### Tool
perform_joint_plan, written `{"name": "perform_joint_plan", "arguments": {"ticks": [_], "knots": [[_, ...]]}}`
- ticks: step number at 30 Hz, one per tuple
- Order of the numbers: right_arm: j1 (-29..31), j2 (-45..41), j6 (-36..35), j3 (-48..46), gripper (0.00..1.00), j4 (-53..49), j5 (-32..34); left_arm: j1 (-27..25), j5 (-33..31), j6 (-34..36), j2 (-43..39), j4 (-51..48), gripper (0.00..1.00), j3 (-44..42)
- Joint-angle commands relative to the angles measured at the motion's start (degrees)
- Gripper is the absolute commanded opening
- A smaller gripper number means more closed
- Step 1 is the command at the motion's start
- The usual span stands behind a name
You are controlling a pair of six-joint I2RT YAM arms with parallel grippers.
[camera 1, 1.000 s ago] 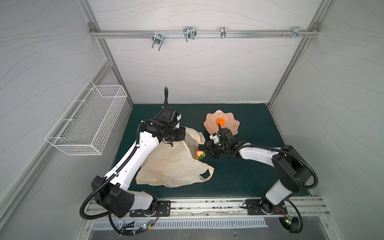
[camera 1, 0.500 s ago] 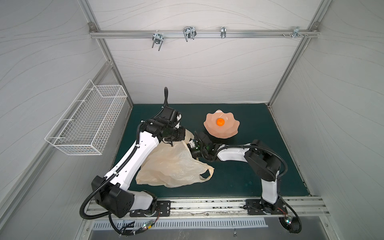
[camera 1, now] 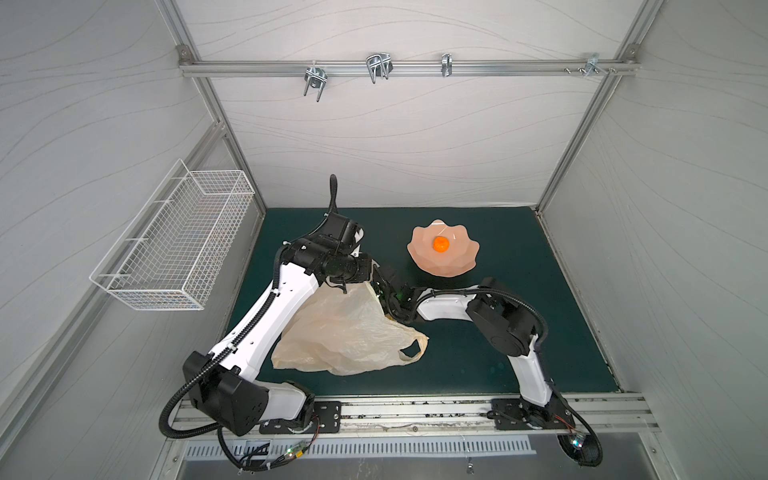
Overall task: Place the fruits into the plastic bag
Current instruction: 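Lower the strawberry with the right gripper down into the bag, then open the right gripper to drop the strawberry and lift out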
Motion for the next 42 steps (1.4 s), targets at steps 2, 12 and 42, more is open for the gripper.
{"name": "perform_joint_plan", "arguments": {"ticks": [2,12,42], "knots": [[0.61,2.00,1.25,2.64,0.31,-3.55,-1.03,-0.29,-0.05,-0.17,-0.87,0.66,0.00,0.92],[0.23,3.89,1.72,4.59,0.68,-0.74,-4.96,-0.27,-0.31,-0.13,-1.62,0.86,0.00,0.39],[-5.39,-17.20,-6.36,-12.36,0.91,-10.22,5.52,-0.20,-1.96,0.54,-0.94,1.50,0.00,0.48]]}}
